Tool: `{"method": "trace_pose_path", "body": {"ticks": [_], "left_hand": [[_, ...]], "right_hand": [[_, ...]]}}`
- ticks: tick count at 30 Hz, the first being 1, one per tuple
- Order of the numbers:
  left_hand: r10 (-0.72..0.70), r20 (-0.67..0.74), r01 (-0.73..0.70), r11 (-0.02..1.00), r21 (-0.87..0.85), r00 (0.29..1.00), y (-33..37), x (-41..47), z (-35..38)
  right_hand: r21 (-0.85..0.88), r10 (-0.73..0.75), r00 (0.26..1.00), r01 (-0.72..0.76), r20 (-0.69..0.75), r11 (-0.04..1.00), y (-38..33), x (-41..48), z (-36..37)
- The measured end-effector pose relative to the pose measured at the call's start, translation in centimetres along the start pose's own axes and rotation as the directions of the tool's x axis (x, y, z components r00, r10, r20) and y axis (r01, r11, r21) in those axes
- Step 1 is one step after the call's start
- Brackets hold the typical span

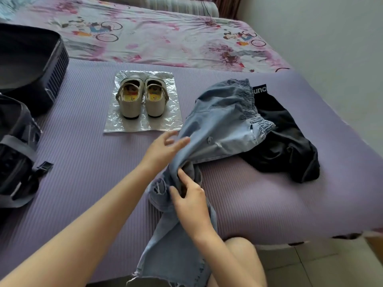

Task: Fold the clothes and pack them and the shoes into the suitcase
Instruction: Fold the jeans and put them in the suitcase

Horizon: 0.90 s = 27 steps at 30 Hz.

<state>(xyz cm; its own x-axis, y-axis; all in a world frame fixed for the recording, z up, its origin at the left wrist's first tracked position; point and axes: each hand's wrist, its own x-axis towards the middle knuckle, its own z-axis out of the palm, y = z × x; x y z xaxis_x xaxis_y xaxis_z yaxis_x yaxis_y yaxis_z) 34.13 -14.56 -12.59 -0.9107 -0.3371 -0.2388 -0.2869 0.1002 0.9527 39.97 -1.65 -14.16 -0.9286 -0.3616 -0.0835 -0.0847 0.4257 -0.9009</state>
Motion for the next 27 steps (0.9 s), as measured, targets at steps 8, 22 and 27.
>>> {"method": "trace_pose_path", "body": {"ticks": [8, 22, 27], "left_hand": [[0.180, -0.089, -0.164, 0.972, 0.167, 0.980, -1.3, -2.1, 0.7], [0.014, -0.121, 0.002, 0.992, 0.129, 0.993, -4.3, -4.4, -5.4], [-0.151, -0.188, 0.093, 0.954, -0.285, 0.971, -1.9, -3.3, -8.5]], "right_hand": [[0.559, 0.451, 0.807, -0.188, -0.381, 0.808, 4.2, 6.3, -8.3], [0.467, 0.171, 0.805, 0.144, -0.568, 0.873, -2.0, 12.5, -5.4], [0.054, -0.296, 0.948, 0.304, -0.117, 0.951, -2.7, 7.2, 3.1]]}}
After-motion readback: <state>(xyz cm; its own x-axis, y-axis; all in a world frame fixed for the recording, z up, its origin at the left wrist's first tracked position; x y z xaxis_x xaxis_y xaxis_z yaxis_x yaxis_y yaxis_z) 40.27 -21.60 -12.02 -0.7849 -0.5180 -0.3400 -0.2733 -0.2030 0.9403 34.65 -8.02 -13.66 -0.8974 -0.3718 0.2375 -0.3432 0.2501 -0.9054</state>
